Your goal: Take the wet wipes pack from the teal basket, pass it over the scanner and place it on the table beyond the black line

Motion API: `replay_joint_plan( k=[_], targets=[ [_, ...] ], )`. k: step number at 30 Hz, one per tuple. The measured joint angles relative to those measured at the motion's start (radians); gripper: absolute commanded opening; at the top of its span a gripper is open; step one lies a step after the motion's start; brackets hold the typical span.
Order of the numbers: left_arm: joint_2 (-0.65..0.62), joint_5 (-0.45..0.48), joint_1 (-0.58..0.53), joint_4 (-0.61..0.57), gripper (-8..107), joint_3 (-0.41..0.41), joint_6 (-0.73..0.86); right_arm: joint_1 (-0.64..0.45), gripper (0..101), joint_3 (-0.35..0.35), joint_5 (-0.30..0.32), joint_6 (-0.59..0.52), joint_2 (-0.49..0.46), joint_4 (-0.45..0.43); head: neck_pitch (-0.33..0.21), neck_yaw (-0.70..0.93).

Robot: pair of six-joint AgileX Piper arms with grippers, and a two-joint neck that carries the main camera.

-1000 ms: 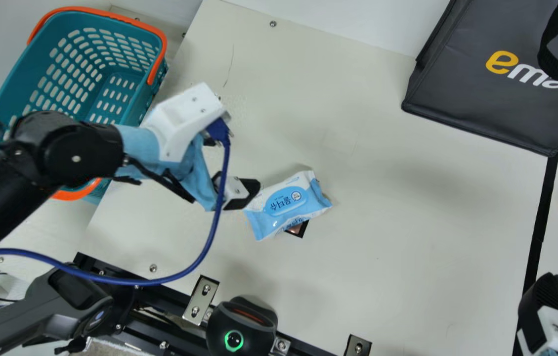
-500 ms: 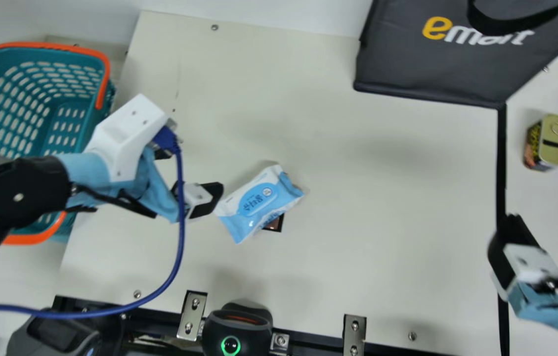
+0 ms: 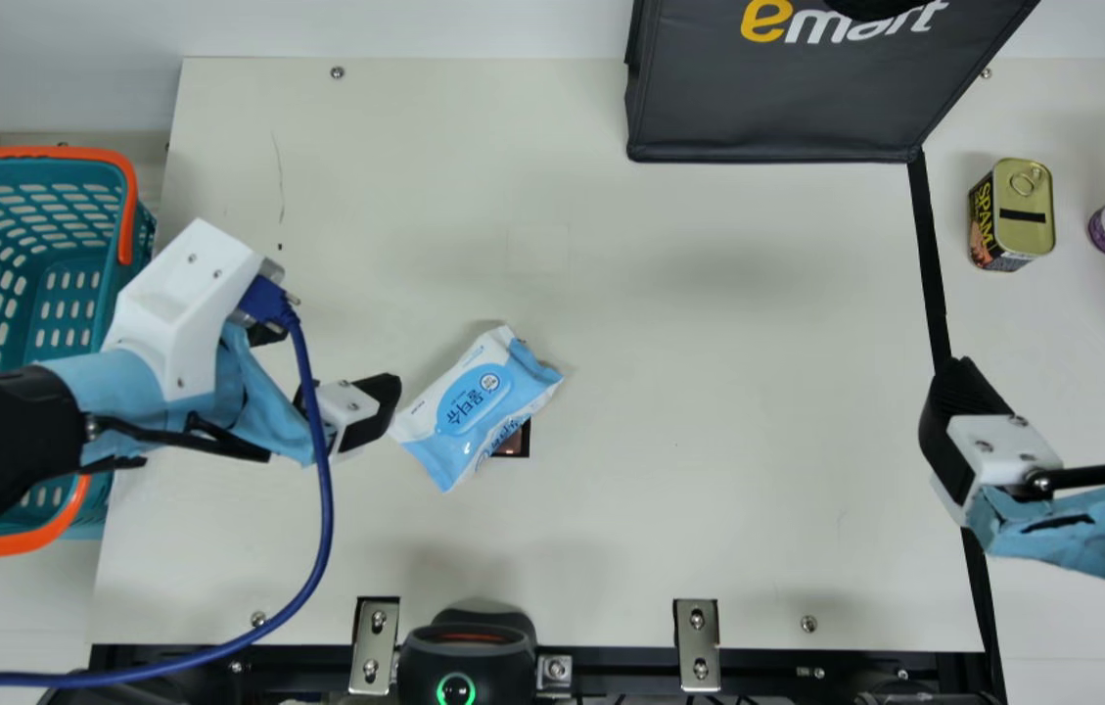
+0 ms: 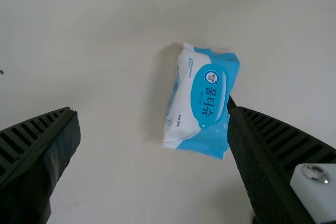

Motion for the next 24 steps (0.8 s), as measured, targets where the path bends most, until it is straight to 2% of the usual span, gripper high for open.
replay_joint_plan(
  k=[16, 24],
  targets=[
    [0.146, -0.041, -0.167, 0.094, 90, -0.076, -0.072, 0.000, 95, 0.000, 0.000, 0.000, 0.000, 0.000, 0.000, -0.002],
    [0.233, -0.053, -0.238, 0.129, 37, -0.126, -0.087, 0.000, 95, 0.000, 0.000, 0.000, 0.000, 0.000, 0.000, -0.002]
  ],
)
